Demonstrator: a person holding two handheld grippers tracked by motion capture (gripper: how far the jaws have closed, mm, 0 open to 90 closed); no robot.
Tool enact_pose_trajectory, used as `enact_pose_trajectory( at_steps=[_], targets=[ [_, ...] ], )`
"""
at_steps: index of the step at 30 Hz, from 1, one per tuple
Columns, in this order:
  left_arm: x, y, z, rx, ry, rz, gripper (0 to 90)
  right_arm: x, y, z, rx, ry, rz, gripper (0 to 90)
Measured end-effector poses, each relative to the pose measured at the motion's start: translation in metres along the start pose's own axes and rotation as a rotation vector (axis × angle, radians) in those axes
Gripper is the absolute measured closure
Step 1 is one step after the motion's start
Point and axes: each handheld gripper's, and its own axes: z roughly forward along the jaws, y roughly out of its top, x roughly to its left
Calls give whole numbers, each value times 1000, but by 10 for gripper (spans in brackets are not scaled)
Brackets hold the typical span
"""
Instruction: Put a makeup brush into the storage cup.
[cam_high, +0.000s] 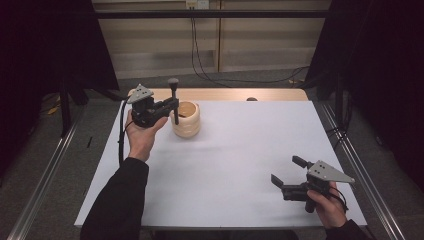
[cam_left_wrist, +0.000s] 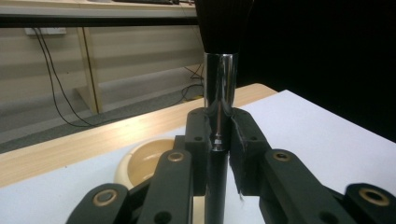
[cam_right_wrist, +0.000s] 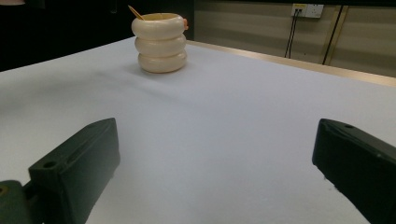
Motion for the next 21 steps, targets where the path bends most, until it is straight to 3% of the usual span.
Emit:
enact_pose_trajectory(
  at_steps=[10, 21],
  targets=[
    [-1, 6, 13, -51, -9, 15, 788, 0, -1, 0, -11, 5, 6, 4],
    [5, 5, 33, -46, 13, 7, 788, 1, -1, 0, -7, 10, 17, 4]
  ],
)
